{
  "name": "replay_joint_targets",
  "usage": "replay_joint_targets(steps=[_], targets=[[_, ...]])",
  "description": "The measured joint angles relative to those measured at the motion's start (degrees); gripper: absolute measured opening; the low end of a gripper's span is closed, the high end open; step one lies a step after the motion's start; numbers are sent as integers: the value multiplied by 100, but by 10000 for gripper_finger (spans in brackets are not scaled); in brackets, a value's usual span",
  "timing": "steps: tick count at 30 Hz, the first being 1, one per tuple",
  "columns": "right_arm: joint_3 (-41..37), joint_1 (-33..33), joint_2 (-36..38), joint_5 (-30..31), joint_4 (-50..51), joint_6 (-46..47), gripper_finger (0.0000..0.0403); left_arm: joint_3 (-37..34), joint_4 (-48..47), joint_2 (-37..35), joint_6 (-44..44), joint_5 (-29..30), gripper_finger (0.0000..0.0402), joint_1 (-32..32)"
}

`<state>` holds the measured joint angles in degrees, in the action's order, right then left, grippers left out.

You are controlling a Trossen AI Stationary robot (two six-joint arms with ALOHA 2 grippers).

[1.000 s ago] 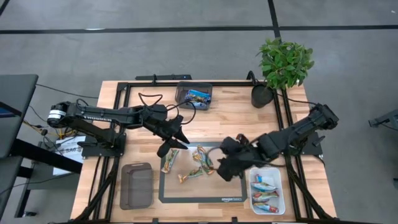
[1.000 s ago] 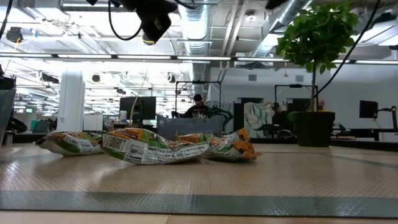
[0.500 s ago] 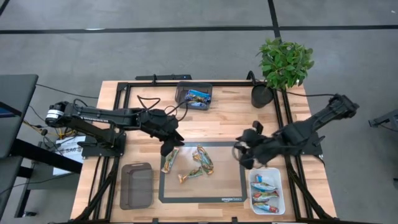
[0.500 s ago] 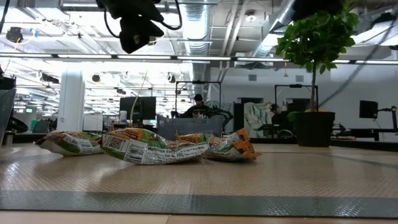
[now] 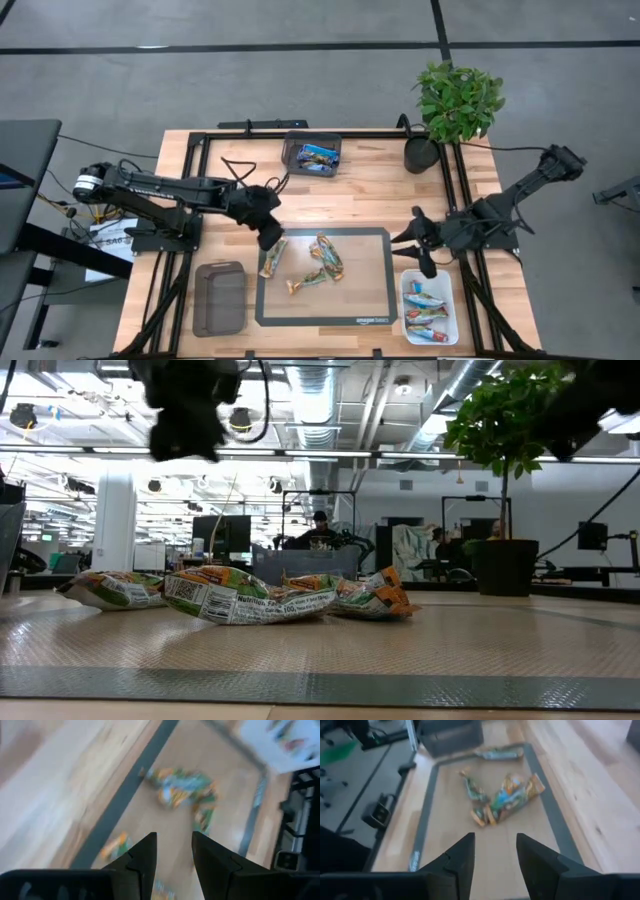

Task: Pick and place Granola Bars by type
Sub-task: Put the left orange snack bar into the bottom black transparent bin

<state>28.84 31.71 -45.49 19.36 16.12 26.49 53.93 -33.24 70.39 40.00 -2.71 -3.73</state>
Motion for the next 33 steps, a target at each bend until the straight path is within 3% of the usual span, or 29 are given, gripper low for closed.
replay_joint_targets(steps=[6,15,23,33], targets=[[-70,-319,-201,-147,-60,-364,137,0,-541,139,1075,9,116,-271],[-70,-778,-256,-244,-454,-514,139,2,-489,1316,2626,305,116,-641],[-70,-1063,-256,-889,-790,-1016,133,2,-303,2207,3029,-120,116,-764],[-68,-1168,-256,-1266,-878,-1343,130,13,-350,2614,3035,-178,115,-788]])
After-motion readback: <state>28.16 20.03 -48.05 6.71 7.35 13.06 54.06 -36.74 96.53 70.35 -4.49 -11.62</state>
